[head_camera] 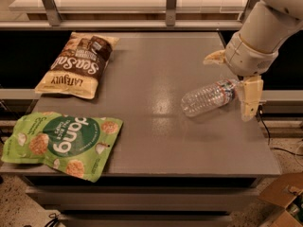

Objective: Pick water bottle

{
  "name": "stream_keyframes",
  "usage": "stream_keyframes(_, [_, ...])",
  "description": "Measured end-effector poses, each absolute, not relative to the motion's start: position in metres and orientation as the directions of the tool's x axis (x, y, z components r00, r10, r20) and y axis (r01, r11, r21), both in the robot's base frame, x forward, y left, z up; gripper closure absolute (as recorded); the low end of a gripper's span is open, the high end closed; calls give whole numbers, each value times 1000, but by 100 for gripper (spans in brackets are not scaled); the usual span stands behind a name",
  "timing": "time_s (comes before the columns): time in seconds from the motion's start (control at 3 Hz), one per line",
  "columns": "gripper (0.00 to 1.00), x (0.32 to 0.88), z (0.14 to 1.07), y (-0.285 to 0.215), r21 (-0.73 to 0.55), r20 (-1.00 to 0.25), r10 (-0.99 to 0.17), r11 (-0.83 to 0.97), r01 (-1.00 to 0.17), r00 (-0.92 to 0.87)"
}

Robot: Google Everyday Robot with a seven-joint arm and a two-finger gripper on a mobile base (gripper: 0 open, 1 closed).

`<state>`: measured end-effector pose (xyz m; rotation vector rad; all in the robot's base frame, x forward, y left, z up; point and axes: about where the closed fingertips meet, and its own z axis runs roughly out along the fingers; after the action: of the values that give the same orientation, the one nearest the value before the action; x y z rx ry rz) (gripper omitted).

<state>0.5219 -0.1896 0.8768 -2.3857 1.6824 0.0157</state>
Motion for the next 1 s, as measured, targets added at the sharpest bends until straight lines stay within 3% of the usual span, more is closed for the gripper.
stream_keyframes(1.0, [0, 544, 839, -177, -135, -150, -888, -418, -898, 436])
